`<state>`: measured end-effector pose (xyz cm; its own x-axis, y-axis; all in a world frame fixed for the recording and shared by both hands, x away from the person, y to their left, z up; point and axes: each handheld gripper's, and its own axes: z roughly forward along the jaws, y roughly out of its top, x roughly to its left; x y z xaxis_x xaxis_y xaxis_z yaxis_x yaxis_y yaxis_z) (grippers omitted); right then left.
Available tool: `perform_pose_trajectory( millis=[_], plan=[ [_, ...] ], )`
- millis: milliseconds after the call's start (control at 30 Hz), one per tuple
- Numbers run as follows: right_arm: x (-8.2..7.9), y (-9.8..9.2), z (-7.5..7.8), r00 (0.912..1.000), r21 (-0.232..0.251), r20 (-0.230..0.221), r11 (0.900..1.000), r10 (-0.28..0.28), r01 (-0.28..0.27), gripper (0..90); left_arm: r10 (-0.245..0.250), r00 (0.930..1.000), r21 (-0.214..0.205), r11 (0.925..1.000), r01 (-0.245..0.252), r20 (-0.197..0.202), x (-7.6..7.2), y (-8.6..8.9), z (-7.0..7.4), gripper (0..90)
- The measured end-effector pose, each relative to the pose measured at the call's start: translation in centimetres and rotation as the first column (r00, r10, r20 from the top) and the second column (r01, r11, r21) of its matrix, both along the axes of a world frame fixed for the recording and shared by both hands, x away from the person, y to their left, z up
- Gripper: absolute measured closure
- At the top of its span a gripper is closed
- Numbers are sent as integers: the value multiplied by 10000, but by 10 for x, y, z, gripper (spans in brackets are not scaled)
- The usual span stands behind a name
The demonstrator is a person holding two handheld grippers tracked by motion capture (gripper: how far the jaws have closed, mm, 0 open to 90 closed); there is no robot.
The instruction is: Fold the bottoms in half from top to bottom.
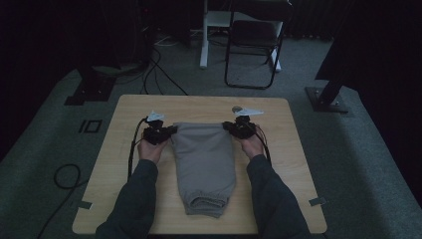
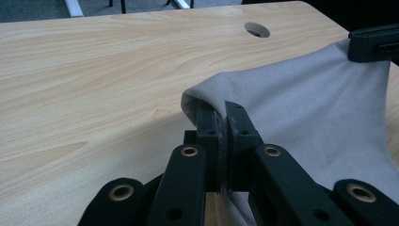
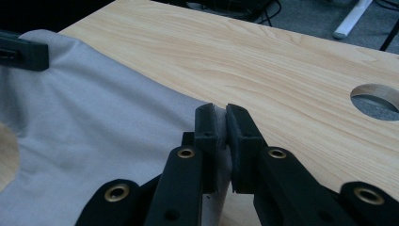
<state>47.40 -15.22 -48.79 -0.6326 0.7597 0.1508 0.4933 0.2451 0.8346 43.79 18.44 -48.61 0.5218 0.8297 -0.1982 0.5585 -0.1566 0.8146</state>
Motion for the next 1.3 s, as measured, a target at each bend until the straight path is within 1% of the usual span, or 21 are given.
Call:
perform_pose_trajectory(
  millis=[67,167,333,467,500,533,567,600,667,800,833,933,1033,1133,1200,1267,1300],
  plan=[
    [-5,-2,1,9999,76,80,9999,104,-105,846,-68,9999,-79,9999,68,90,-5,0,2,863],
    [-14,-7,1,9995,204,166,9994,268,-271,846,-306,9992,19,9995,306,257,-16,-1,7,863],
    [-34,-14,1,9976,180,333,9980,608,-614,845,-693,9964,61,9976,690,496,-38,-3,13,862],
    [-52,-19,2,9941,39,449,9951,990,-992,846,-1086,9929,230,9939,1076,486,-56,-3,12,862],
    [-52,-19,2,9941,39,449,9951,990,-992,846,-1086,9929,230,9939,1076,486,-56,-3,12,862],
    [-57,-20,2,9930,-5,462,9941,1088,-1089,845,-1201,9916,243,9926,1190,485,-66,-2,9,862],
    [-67,-21,1,9905,-72,453,9915,1298,-1296,845,-1286,9906,221,9916,1277,459,-69,-1,7,861],
    [-71,-21,0,9894,-139,453,9904,1380,-1375,845,-1365,9900,207,9905,1358,367,-73,-1,3,861],
    [-80,-21,-4,9866,-343,369,9868,1592,-1580,845,-1559,9877,426,9870,1552,133,-81,-2,-5,861],
    [-97,-22,-12,9822,-522,79,9810,1874,-1868,844,-1920,9804,703,9783,1948,-449,-97,-5,-23,860],
    [-100,-23,-15,9812,-530,-41,9797,1932,-1931,844,-1952,9788,741,9771,1995,-617,-100,-6,-28,859],
    [-110,-21,-26,9770,-746,-508,9748,2070,-2104,841,-2060,9737,1208,9687,2170,-971,-106,-10,-42,859],
    [-119,-20,-37,9725,-1117,-828,9677,2178,-2262,841,-2146,9694,1340,9640,2298,-1188,-110,-12,-50,859],
    [-122,-20,-48,9696,-1293,-1224,9652,2118,-2271,841,-2143,9684,1437,9621,2318,-1277,-111,-14,-52,859],
    [-122,-20,-56,9676,-1385,-1491,9646,2035,-2242,840,-2074,9690,1472,9628,2265,-1344,-110,-15,-55,858],
    [-121,-21,-58,9684,-1165,-1491,9690,1998,-2179,839,-2012,9707,1410,9654,2192,-1314,-109,-15,-56,858],
    [-121,-21,-58,9692,-1203,-1461,9689,1982,-2162,838,-2013,9708,1393,9658,2189,-1303,-109,-15,-57,858]
  ],
)
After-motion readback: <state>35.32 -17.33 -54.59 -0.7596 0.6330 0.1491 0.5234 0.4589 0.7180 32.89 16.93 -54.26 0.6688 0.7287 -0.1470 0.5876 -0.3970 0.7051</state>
